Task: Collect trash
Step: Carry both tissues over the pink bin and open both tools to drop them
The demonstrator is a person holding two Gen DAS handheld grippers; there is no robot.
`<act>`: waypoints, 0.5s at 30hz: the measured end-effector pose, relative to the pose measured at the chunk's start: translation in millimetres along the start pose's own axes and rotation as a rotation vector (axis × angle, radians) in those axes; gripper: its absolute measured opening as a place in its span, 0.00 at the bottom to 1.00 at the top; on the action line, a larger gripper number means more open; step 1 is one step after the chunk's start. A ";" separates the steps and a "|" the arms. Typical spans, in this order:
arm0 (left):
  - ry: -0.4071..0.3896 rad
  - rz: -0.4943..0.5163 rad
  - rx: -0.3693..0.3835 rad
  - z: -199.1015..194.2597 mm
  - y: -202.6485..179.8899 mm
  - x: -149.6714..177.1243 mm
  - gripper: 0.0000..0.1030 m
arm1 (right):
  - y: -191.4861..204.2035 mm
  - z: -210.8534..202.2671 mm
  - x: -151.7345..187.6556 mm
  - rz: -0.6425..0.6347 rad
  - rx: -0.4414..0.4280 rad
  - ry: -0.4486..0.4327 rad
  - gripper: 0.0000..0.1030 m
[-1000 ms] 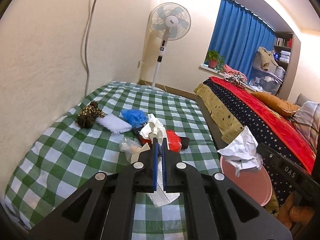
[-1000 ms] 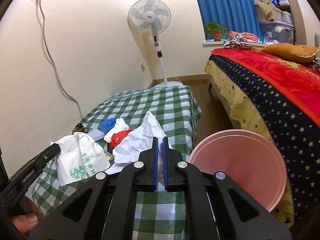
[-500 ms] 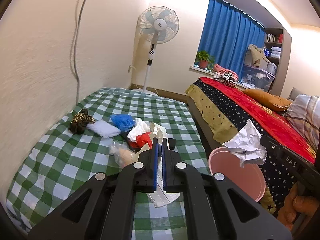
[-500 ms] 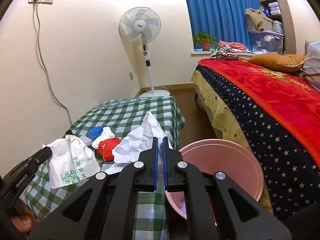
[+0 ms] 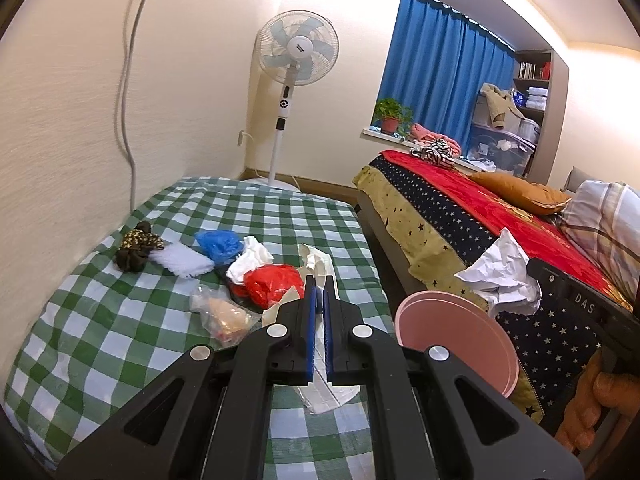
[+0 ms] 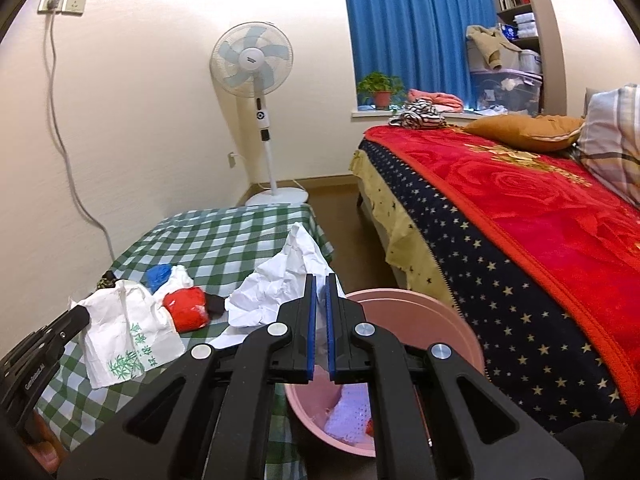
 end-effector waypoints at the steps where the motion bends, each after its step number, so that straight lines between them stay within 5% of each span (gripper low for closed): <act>1: 0.001 0.002 0.003 0.2 -1.6 0.4 0.03 | -1.7 -0.2 -0.6 0.001 0.006 0.000 0.04; 15: 0.012 0.028 0.069 5.0 -30.8 4.7 0.03 | -29.6 -5.5 -7.5 0.009 0.116 -0.008 0.04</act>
Point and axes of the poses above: each gripper's, at about its wrist camera, not at the fingertips, and z roughly the way its jaws point, y to its left, x to its underside, the point moved 6 cm from there along z, roughly the way its jaws point, and after that the axes turned 14 degrees about -x, right-handed, at the moved point
